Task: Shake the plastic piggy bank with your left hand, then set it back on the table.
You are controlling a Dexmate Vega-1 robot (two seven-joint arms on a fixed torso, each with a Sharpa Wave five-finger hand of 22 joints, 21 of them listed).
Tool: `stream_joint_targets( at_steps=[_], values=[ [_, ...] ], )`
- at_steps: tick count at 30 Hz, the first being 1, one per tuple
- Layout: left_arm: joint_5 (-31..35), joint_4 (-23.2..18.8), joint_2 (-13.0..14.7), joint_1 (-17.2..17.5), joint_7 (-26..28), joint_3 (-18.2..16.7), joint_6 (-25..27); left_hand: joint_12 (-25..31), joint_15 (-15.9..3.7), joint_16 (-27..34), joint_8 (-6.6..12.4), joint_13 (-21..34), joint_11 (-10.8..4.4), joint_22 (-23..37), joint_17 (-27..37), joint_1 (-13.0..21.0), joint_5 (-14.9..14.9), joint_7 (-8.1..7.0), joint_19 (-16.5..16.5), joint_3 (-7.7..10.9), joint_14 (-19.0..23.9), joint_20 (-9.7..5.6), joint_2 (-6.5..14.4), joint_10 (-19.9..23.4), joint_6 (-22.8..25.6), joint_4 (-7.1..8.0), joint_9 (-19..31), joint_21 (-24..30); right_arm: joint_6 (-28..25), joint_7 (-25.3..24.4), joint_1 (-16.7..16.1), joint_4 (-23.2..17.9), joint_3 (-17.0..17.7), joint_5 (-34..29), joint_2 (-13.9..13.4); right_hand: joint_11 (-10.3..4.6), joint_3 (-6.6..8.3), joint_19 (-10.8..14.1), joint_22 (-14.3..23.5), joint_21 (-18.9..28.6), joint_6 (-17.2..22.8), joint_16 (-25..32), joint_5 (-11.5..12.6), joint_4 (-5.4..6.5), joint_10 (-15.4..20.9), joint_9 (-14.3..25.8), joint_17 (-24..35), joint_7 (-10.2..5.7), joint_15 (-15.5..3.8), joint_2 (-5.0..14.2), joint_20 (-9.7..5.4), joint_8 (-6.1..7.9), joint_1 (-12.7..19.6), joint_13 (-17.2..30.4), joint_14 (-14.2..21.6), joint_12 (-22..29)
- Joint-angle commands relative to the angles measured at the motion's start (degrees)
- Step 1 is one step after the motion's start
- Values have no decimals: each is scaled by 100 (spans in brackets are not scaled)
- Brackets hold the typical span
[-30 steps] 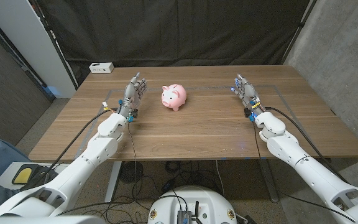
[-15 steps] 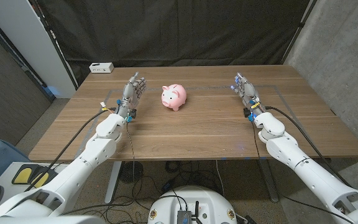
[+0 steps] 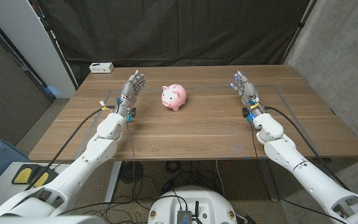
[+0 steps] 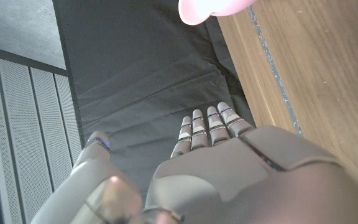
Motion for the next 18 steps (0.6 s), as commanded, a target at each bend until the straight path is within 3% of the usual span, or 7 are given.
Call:
stream_joint_targets(
  at_steps=[1, 5, 14, 18],
  values=[
    [327, -279, 191, 179, 328, -100, -186, 42, 9, 9, 30, 31, -7, 20, 17, 109, -7, -22, 73, 30, 108, 31, 22, 104, 84, -46, 31, -3, -143, -61, -68, -316, -61, -170, -124, 4, -11, 200, 13, 70, 27, 69, 31, -22, 105, 20, 11, -19, 21, 9, 28, 9, 83, 31, 173, 62],
    [551, -361, 212, 248, 580, -134, -259, 39, 3, 6, 29, 31, -17, 20, 17, 129, -10, -21, 75, 38, 122, 38, 31, 112, 101, -59, 31, -9, -162, -65, -93, -353, -49, -151, -134, 10, -14, 225, 13, 73, 16, 73, 30, -22, 131, 20, 11, -21, 15, 8, 26, 5, 83, 31, 195, 69],
    [1823, -593, 456, 245, 1379, -65, -231, 37, 0, 1, 30, 34, -83, 20, 16, 217, -19, -33, 87, 72, 197, 59, 68, 161, 171, -114, 34, -30, -90, -111, -225, -462, -16, -135, -126, 22, -19, 217, 13, 58, 30, 66, 29, -20, 141, 21, 13, -12, 37, 5, 37, 10, 82, 32, 195, 66],
    [2087, -478, 422, 155, 1493, -12, -423, 20, -6, -13, 20, 35, -64, 20, 16, 253, -24, -34, 65, 85, 195, 76, 80, 143, 174, -138, 35, -49, -108, -164, -301, -534, 17, -124, -151, 28, -21, 208, 13, 49, 30, 57, 28, -19, 139, 21, 13, -11, 31, 5, 36, 9, 82, 32, 183, 61]
  ],
)
